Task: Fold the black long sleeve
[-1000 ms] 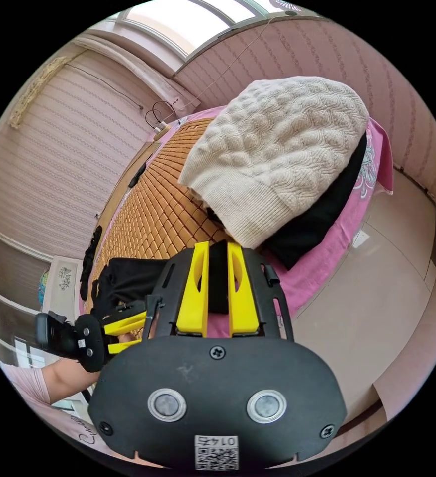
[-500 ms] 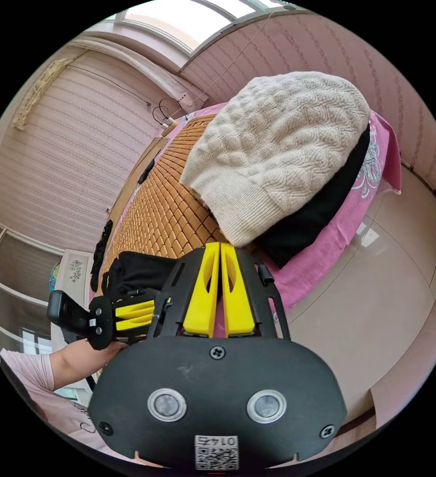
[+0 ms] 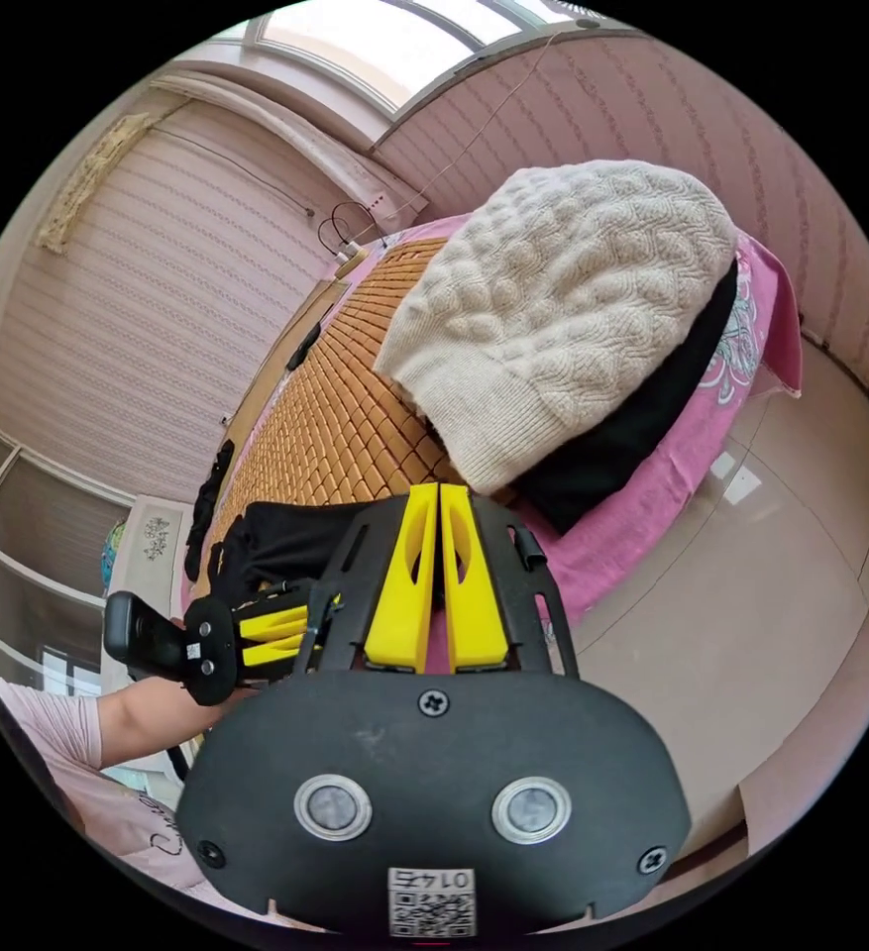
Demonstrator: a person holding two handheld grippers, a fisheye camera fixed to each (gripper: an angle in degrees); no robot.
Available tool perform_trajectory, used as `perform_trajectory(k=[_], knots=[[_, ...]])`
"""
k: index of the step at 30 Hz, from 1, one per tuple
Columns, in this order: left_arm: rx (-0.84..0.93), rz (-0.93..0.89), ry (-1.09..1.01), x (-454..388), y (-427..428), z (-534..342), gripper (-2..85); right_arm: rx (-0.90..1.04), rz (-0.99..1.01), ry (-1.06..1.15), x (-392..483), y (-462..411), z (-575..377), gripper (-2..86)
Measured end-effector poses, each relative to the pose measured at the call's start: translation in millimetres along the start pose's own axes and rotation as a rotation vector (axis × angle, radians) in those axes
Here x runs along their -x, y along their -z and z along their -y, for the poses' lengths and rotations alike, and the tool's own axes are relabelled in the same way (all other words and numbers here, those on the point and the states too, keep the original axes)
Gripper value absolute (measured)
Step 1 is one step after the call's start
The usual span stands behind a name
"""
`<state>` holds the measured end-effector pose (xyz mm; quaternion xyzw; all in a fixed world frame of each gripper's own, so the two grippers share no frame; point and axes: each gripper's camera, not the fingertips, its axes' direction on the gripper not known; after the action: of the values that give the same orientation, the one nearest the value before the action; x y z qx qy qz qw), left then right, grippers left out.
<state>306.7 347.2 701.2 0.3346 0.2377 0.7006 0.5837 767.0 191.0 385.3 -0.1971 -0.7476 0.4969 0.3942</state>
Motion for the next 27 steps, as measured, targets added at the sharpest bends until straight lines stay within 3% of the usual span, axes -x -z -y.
perform_trajectory(k=[4,8,15,20,23,25,27], knots=[[0.073,-0.092,0.075,28,-4,17,0.6,0.071,-0.099,-0.016,-7,-40,9,-0.1],[0.019,-0.118,0.111,51,27,30,3.5,0.071,-0.16,-0.004,-11,-67,16,-0.2],[-0.07,-0.238,0.101,84,142,24,4.6,0.017,-0.187,-0.048,-40,-98,11,-0.7],[-0.037,-0.12,0.261,107,252,-64,4.6,-0.092,-0.197,0.04,-27,-109,5,-0.3],[0.01,-0.029,0.516,121,326,-147,4.6,-0.132,-0.19,0.158,-2,-129,-1,0.0],[0.032,0.074,0.713,117,390,-220,4.7,-0.152,-0.121,0.228,12,-143,-10,0.4],[0.063,0.17,0.855,107,434,-273,4.8,-0.141,0.074,0.335,34,-169,-24,1.4]])
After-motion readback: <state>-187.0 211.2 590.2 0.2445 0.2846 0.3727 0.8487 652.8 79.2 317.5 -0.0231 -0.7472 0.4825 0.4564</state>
